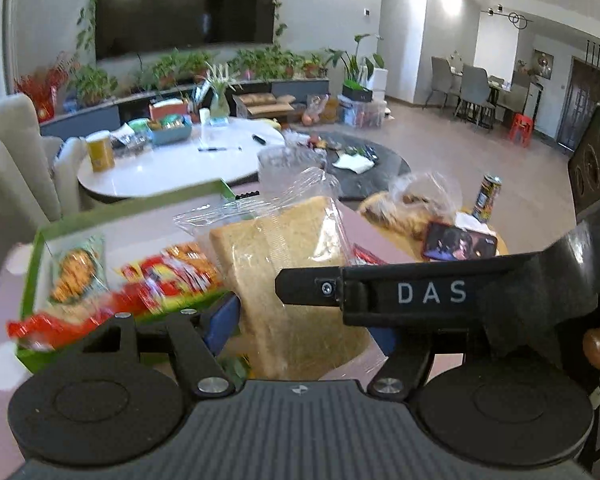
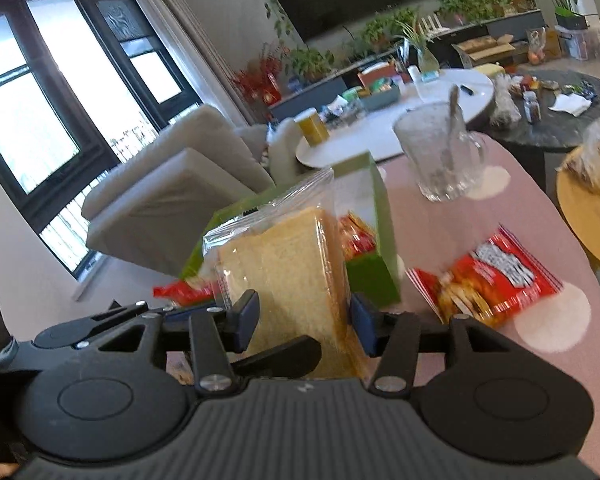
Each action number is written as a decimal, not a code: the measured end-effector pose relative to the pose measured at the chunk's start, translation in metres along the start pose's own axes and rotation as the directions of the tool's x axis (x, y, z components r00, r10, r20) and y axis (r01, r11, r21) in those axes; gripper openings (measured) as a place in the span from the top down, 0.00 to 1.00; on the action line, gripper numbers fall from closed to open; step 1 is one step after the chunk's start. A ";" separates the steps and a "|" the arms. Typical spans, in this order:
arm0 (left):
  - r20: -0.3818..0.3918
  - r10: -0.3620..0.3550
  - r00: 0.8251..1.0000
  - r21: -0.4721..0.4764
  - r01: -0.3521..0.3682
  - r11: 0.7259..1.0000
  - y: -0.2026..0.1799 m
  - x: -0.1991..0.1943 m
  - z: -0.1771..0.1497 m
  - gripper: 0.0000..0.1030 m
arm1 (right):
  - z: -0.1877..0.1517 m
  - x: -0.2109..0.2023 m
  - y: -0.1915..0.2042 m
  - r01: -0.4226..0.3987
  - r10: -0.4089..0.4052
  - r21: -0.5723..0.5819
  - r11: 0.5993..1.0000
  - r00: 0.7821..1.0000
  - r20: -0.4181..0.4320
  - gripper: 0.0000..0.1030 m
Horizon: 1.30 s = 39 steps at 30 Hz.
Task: Organize snacks
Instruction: 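Carry the bread bag with the right tool into the box and release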
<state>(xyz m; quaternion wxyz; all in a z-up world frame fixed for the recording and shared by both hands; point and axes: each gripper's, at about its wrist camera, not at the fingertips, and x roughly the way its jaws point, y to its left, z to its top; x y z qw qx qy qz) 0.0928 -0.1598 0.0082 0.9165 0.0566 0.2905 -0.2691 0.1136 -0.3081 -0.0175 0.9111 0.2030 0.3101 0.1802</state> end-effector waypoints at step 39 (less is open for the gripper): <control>-0.001 0.145 0.989 -0.061 -0.145 0.988 0.080 0.105 0.052 0.33 | 0.067 0.103 -0.017 -0.013 0.012 0.076 0.997 1.000 0.013 0.45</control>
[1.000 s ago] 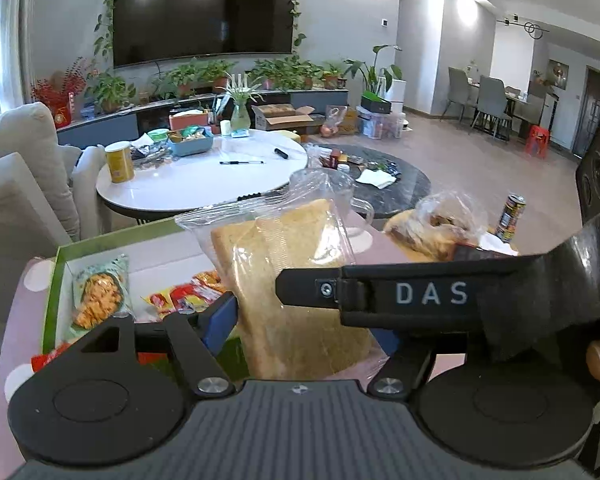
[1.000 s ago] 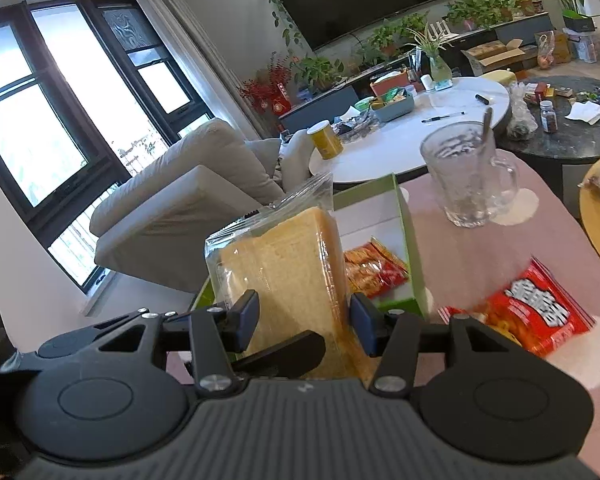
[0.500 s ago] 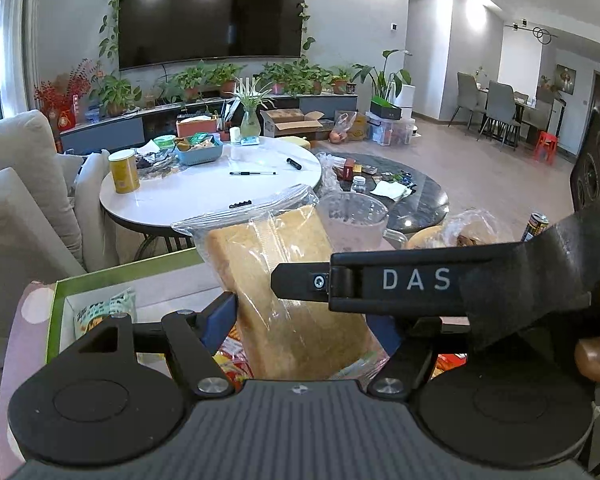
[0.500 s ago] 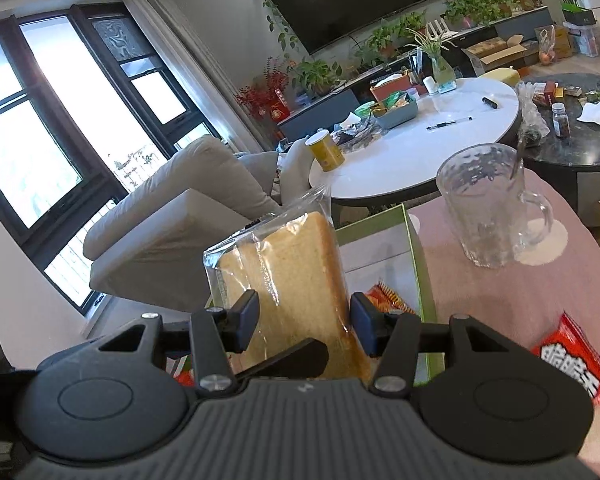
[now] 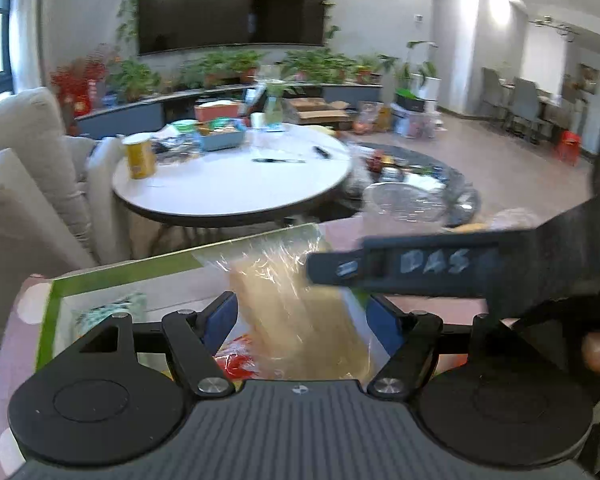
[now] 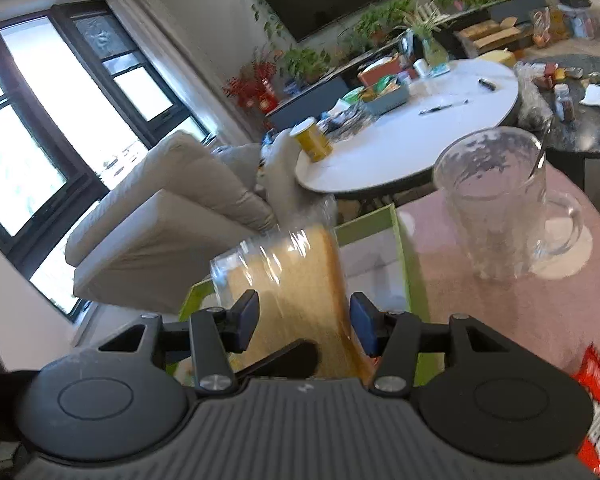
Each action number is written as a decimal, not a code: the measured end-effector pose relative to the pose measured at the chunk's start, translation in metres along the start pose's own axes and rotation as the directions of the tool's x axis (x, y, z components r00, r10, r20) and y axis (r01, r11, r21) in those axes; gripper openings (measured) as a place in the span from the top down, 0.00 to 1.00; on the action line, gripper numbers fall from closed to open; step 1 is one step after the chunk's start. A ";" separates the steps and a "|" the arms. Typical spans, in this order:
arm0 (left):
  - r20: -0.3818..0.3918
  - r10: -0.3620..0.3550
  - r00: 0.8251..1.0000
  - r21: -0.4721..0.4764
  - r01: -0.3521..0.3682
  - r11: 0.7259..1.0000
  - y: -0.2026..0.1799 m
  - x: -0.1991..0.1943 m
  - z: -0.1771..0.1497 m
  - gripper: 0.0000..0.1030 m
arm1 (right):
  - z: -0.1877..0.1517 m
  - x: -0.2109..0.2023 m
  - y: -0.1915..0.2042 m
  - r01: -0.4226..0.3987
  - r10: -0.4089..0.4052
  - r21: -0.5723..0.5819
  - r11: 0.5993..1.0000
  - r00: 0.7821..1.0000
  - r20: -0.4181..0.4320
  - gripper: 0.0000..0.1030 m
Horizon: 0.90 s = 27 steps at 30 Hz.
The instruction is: Organize snacks
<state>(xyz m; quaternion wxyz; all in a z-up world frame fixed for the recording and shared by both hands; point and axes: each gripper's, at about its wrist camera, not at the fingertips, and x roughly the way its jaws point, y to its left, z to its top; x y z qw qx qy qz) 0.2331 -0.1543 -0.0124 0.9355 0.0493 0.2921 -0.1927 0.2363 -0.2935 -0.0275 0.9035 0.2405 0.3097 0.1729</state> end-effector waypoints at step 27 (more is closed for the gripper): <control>0.001 -0.044 0.999 -0.053 0.044 0.998 -0.011 -0.043 -0.027 0.29 | -0.019 -0.068 -0.078 0.283 -0.282 0.019 0.959 0.959 -0.018 0.44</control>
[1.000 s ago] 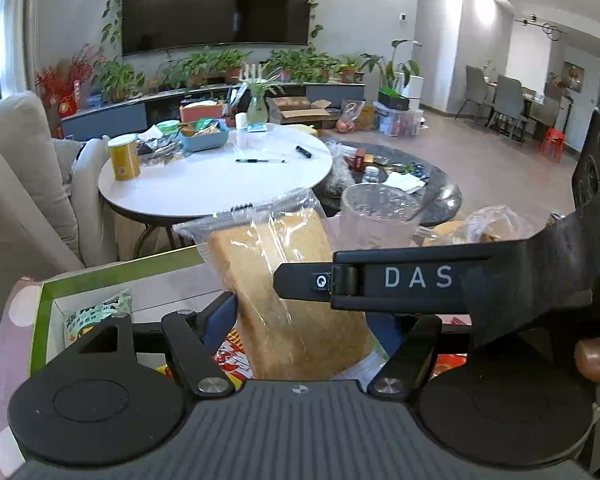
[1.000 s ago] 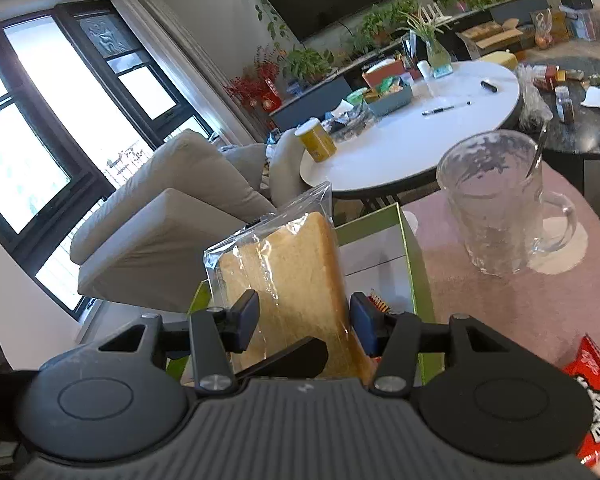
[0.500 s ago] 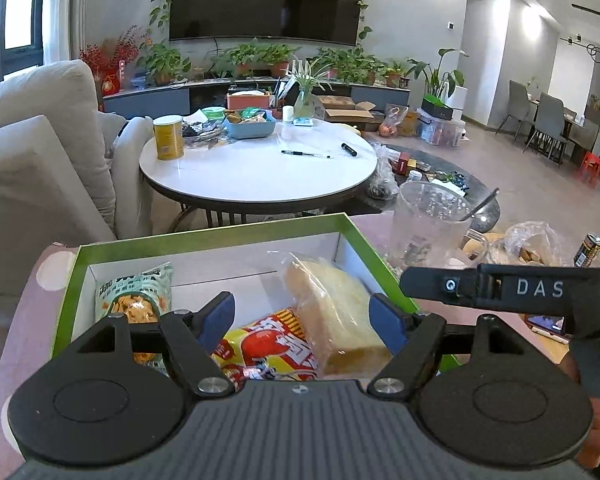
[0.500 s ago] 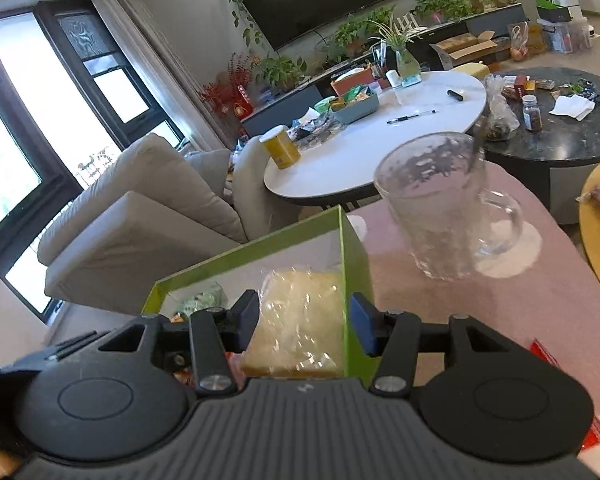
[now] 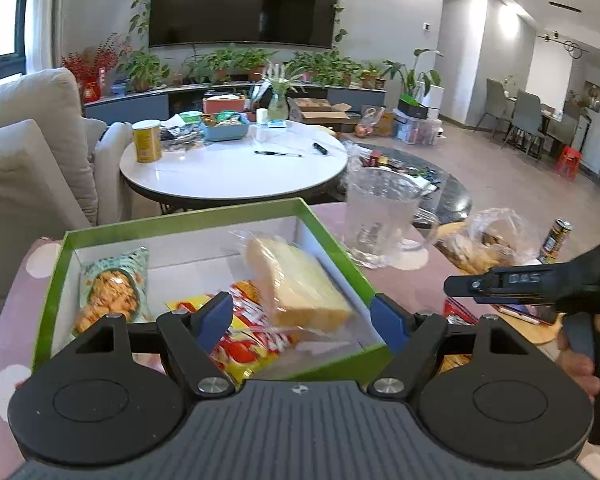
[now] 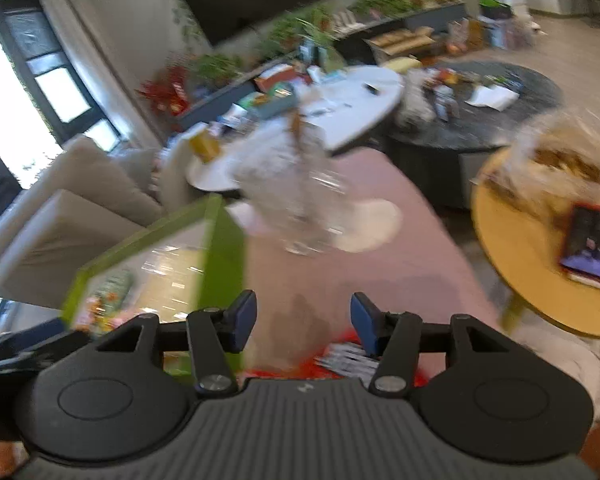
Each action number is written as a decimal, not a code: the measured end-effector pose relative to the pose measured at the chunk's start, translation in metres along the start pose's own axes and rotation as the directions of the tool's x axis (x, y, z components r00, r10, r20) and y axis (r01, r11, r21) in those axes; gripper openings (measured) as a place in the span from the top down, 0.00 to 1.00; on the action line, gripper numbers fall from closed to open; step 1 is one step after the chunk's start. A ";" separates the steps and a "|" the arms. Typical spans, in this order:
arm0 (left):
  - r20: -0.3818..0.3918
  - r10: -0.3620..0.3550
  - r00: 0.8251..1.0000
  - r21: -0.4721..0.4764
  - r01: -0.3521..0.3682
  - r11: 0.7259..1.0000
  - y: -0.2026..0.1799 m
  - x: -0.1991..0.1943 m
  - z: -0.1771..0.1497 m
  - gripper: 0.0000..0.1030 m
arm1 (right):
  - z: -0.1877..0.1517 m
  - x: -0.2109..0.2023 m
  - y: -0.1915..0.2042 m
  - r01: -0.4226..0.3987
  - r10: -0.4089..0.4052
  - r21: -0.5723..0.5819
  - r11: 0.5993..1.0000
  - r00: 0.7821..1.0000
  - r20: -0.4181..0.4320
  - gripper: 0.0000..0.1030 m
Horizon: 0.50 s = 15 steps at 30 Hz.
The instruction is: Organize snacks
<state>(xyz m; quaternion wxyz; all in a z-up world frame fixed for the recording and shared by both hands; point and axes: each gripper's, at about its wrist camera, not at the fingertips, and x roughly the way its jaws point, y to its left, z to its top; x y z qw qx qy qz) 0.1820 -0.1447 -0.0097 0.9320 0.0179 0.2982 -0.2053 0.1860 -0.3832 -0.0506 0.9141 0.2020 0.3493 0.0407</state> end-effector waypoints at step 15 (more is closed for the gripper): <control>-0.070 -0.045 0.997 0.033 0.047 0.998 -0.016 -0.007 -0.030 0.29 | -0.041 0.002 -0.010 -0.034 0.030 -0.034 0.999 0.994 -0.102 0.44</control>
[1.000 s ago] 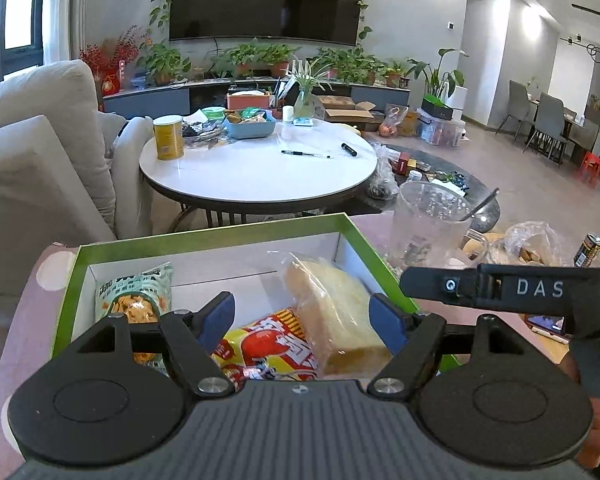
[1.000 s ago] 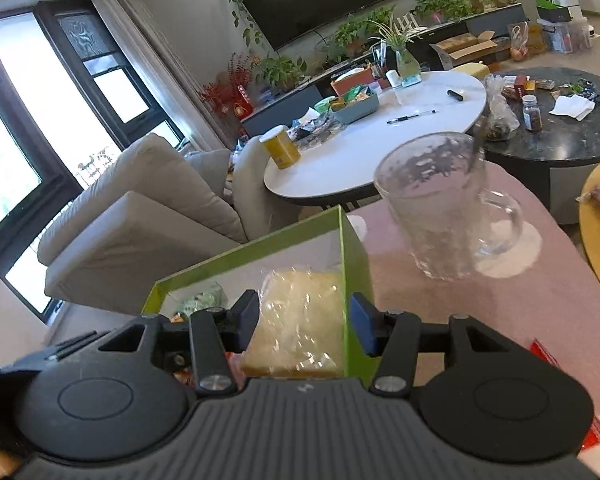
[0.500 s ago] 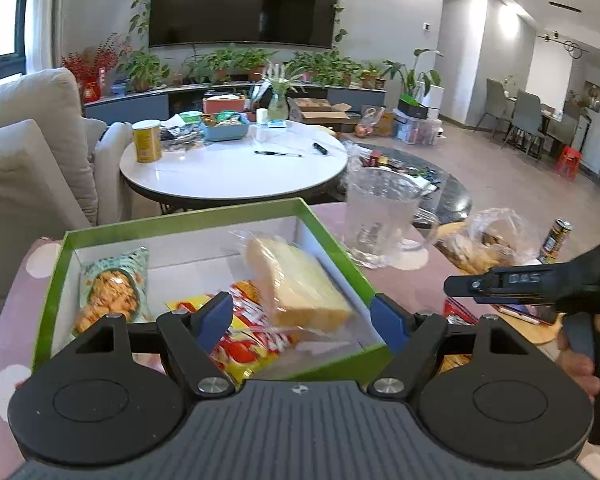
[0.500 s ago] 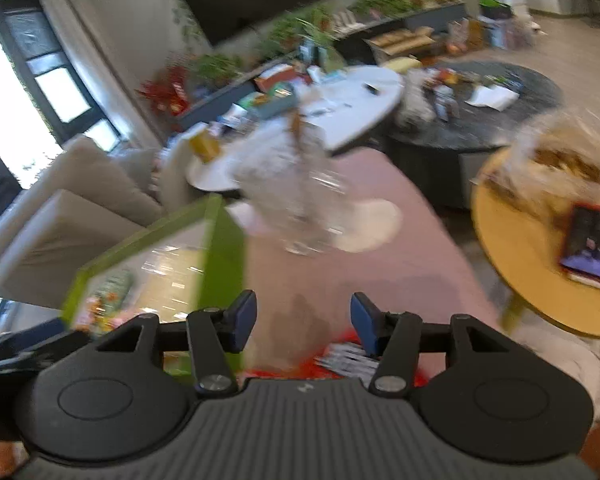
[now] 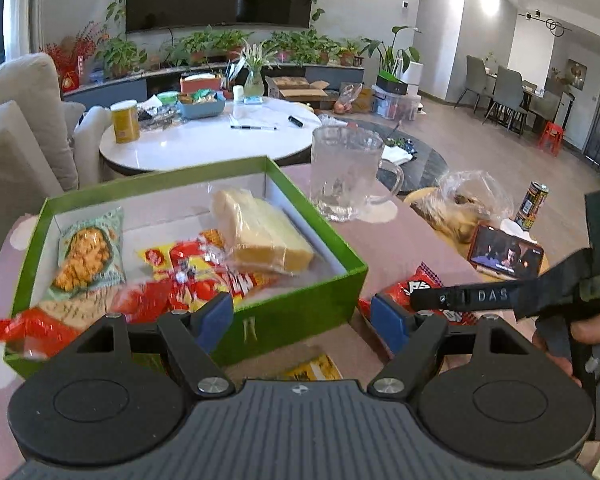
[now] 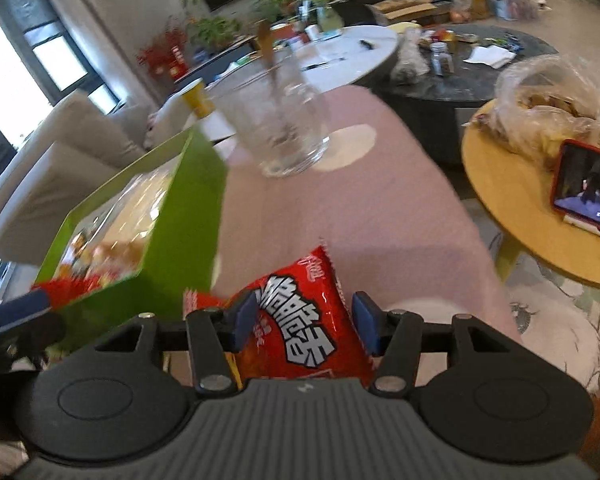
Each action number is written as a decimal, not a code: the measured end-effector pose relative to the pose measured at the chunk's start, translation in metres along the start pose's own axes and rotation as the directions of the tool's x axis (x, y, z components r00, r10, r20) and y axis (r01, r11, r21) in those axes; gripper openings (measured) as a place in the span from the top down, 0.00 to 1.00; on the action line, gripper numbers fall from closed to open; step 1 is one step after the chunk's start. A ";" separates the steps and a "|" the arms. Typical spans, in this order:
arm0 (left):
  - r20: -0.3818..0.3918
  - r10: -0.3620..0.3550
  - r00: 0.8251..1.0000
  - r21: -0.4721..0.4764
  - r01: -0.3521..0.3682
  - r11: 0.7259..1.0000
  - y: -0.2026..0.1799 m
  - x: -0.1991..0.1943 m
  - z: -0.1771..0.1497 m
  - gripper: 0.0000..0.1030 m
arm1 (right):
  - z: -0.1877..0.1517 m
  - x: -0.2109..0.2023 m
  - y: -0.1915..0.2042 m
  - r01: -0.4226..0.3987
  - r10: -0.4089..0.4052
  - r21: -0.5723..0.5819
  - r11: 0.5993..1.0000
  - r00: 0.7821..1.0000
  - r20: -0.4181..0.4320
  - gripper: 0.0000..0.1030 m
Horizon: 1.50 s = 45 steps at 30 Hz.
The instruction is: Organize snacks
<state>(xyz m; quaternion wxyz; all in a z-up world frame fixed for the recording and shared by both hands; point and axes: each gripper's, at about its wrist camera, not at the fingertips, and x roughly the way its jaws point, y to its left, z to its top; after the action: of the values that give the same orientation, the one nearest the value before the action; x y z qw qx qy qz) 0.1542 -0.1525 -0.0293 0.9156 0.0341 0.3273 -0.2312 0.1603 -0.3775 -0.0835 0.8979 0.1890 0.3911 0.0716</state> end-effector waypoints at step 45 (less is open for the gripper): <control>-0.185 -0.280 0.942 0.028 0.290 0.957 -0.034 0.063 -0.021 0.48 | -0.023 -0.012 0.005 -0.022 0.022 0.039 0.999 1.000 0.000 0.44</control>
<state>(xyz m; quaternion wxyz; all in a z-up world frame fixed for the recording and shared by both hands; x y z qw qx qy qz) 0.1700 -0.2033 -0.0814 0.8380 0.0321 0.4032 -0.3662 0.1353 -0.3695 -0.0880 0.8931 0.2108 0.3906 0.0739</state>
